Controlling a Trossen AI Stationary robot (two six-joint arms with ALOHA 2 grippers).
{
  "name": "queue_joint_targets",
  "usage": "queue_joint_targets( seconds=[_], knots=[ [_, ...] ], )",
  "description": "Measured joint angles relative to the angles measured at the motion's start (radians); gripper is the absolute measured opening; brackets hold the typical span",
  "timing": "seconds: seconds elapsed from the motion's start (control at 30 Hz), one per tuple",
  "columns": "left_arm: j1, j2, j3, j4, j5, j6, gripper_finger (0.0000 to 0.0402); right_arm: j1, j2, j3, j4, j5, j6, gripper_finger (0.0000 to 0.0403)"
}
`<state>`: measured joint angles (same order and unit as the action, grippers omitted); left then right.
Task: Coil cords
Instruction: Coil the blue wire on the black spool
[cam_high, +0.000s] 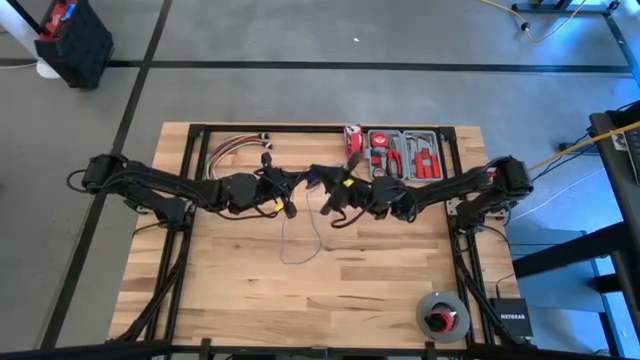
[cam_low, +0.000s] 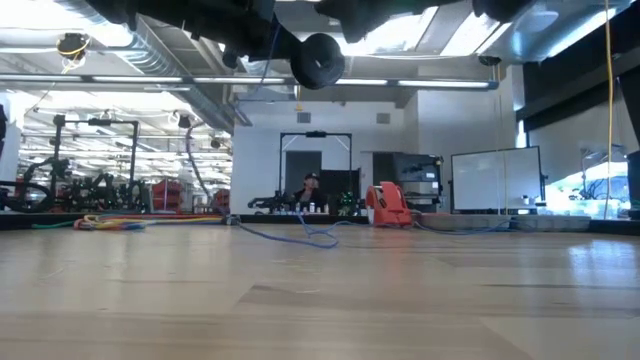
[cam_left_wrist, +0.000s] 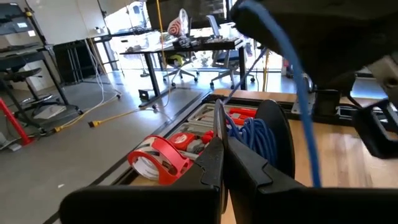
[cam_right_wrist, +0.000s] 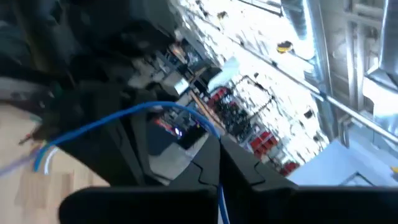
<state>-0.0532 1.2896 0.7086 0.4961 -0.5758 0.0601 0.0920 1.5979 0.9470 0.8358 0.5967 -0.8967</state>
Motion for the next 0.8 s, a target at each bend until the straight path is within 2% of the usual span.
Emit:
queue_joint_targets(
  seconds=[0.13,0.4,0.8],
  knots=[
    [0.0,0.0,0.0,0.0,0.0,0.007,0.0003,0.0,-0.046,0.0,-0.115,0.066,0.039,0.0005],
    [0.0,0.0,0.0,0.001,-0.001,0.011,0.0003,0.0,-0.114,0.0,-0.297,0.108,0.185,0.0006],
    [0.0,0.0,0.0,0.001,-0.002,0.011,0.0003,0.0,-0.138,0.0,-0.706,0.116,0.5,0.0014]
  ],
)
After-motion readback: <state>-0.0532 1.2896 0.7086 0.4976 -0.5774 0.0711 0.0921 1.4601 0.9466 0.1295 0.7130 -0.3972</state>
